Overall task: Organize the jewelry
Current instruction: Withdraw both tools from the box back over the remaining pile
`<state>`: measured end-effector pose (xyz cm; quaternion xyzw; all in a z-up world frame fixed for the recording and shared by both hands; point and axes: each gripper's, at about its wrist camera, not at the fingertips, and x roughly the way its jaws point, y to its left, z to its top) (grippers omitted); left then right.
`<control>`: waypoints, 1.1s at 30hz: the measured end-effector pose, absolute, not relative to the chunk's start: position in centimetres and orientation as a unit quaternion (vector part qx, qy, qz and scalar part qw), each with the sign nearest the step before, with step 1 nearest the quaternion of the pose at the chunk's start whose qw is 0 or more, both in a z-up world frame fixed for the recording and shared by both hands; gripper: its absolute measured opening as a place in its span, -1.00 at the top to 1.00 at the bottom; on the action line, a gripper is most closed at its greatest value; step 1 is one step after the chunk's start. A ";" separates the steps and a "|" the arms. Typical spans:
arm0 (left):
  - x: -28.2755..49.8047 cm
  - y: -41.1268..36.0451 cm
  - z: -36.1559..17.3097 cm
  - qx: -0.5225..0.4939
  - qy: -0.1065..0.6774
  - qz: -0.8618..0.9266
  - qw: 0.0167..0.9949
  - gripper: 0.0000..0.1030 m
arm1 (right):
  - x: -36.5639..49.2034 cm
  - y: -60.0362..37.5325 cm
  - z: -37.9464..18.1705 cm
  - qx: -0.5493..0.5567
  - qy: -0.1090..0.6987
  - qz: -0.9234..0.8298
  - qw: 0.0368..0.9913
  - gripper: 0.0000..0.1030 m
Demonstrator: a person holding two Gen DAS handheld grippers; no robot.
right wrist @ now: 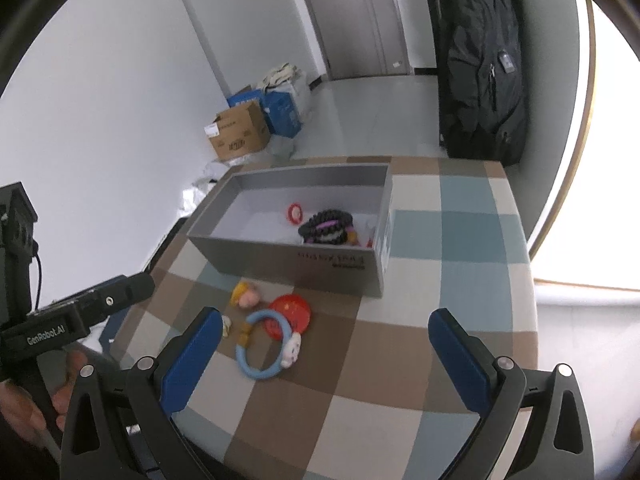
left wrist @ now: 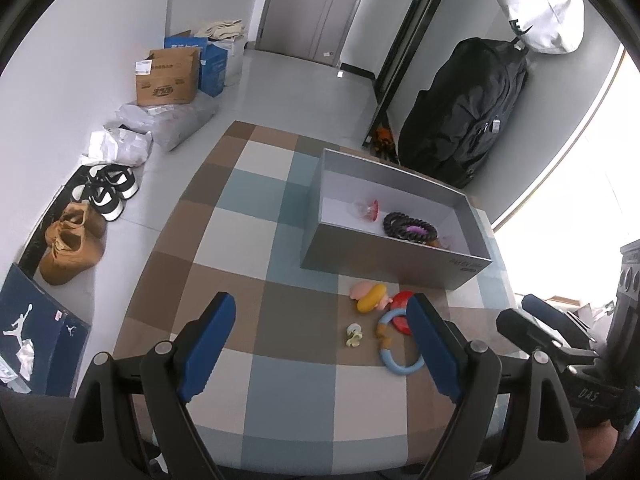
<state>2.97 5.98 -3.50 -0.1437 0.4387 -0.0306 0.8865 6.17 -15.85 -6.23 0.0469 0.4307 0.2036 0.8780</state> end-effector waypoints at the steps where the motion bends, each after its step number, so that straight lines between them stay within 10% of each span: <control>1: 2.9 6.0 -3.5 -0.142 0.438 -0.028 0.887 -0.64 | 6.1 -15.7 -6.4 0.046 0.433 0.205 0.876 -1.00; 20: 2.7 8.8 -3.4 -0.176 0.433 -0.001 0.884 -0.64 | 5.3 -10.2 -10.3 -0.041 0.486 0.238 0.840 -0.89; 33: 3.6 10.6 -5.1 -0.209 0.453 0.025 0.867 -0.64 | 5.8 -7.9 -11.7 -0.077 0.491 0.198 0.845 -0.41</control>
